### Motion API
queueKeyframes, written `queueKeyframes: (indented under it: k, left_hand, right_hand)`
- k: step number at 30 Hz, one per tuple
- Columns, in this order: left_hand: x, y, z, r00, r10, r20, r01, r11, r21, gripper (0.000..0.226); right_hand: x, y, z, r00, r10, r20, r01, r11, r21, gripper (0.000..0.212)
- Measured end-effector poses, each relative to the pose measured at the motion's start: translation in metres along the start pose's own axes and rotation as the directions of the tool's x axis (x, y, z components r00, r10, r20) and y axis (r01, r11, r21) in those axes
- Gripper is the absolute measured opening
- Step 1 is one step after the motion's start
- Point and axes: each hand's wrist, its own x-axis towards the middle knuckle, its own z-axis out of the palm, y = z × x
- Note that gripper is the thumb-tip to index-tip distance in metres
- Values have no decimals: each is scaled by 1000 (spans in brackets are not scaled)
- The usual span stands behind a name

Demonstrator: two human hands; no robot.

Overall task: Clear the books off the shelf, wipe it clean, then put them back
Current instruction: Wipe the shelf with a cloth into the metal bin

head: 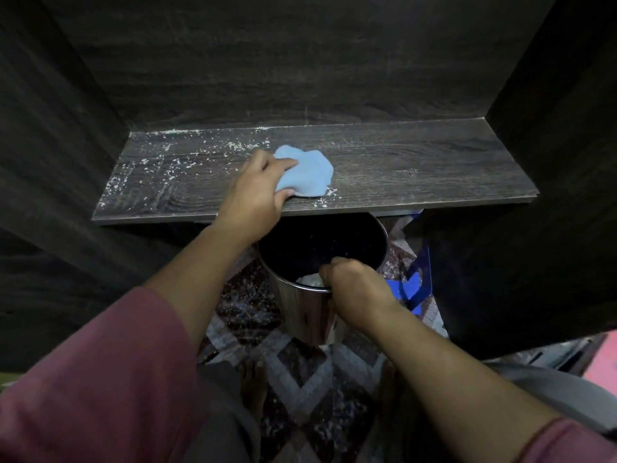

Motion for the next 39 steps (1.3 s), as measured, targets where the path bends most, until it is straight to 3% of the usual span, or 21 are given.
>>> queueKeyframes:
  k: [3,11,13,17,19,24,30,34,39]
  left_hand:
    - [2,7,8,994,107,37,-107,994,-12,42]
    - [-4,22,-11,941,101,324,-89,995,-51,31]
    - [-4,26,-11,960,101,261,-69,989,-129,30]
    - [11,24,-4,996,71,-50,-76,991,-113,37]
    - [19,23,4,998,36,-59,-41,995,-86,41]
    - [21,28,22,985,31,169,-30,999,-12,44]
    - [4,30,-5,935,79,346,-55,995,-78,35]
    - [-7,16,-19,991,29,134,-13,992,-122,37]
    - [0,-13,-24,972,-159,-174,174,982,76,43]
  right_hand:
    - [1,0,-1,1000,9,-2,-9,1000,25,30]
    - [-3,-3,-3,999,1,36,0,1000,-12,28]
    - [-5,-5,-2,1000,-8,30,9,1000,-24,27]
    - [-4,-7,0,1000,-24,16,25,999,-43,28]
    - [-2,-6,1,999,-32,19,33,998,-46,28]
    - [1,-2,2,999,-11,38,13,999,-34,29]
    - [-1,-6,-1,999,-18,33,18,1000,-16,27]
    - [-1,-9,-3,1000,-21,-2,21,1000,-2,27]
    - [4,-17,-2,999,-32,-25,32,999,-2,28]
